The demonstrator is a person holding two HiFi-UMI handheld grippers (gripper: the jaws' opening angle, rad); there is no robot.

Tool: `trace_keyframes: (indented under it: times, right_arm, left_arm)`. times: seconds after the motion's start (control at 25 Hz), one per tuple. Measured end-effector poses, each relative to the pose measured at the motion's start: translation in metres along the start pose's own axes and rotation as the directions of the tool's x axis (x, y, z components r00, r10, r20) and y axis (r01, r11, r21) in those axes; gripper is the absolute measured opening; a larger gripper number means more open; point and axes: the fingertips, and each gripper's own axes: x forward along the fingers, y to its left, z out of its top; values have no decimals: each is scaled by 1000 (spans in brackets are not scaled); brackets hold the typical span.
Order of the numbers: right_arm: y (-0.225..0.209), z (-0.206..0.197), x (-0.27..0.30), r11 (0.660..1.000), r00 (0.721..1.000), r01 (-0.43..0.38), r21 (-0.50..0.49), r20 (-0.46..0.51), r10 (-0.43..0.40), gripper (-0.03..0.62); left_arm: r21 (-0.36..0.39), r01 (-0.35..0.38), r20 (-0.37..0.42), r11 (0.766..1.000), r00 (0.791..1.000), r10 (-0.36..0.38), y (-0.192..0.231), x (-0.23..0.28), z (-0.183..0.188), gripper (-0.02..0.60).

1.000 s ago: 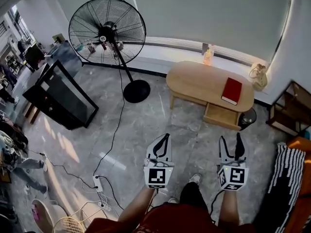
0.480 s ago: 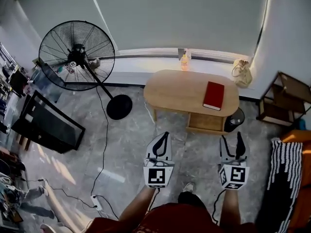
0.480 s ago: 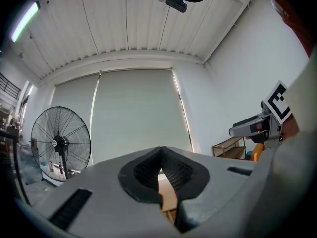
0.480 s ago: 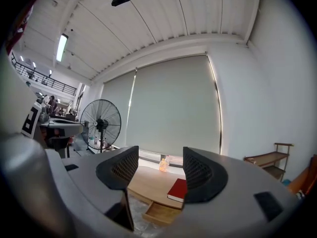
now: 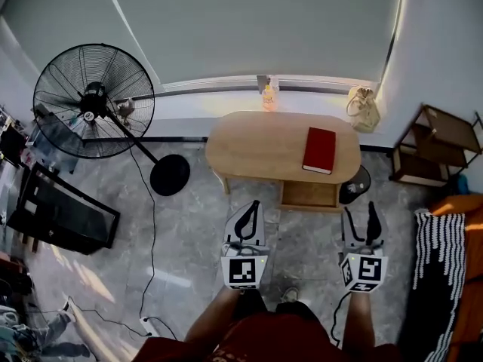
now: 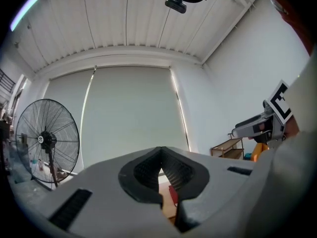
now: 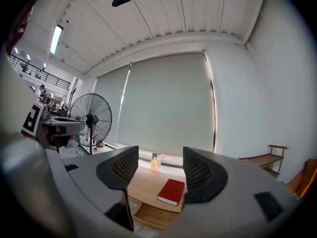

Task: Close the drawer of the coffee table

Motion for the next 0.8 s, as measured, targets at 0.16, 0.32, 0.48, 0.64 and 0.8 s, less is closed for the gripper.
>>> trace_keyframes:
  times: [0.16,0.32,0.48,0.64,0.8]
  right_arm:
    - [13,0,26,999,999,52,-4,-1,-52,262]
    - [40,9,60,995,995,104,-4,6,-104,262]
    - [71,22,86,987,987,161,-6,11,-161,262]
    - [104,32,111,980,981,196,-20,13,-196,262]
    - [112,34,119,973,973,229,-34,6,-229,262]
  left_arm:
    - [5,48,22,999,999,-48,28,24,-9,8]
    - [22,105,39,994,994,-106,69,48,-16,8]
    - [38,162,64,986,984,-164,115,70,-17,8]
    - [14,192,65,981,979,-193,160,87,-23,8]
    - [5,234,44,972,971,-234,170,100,-32,8]
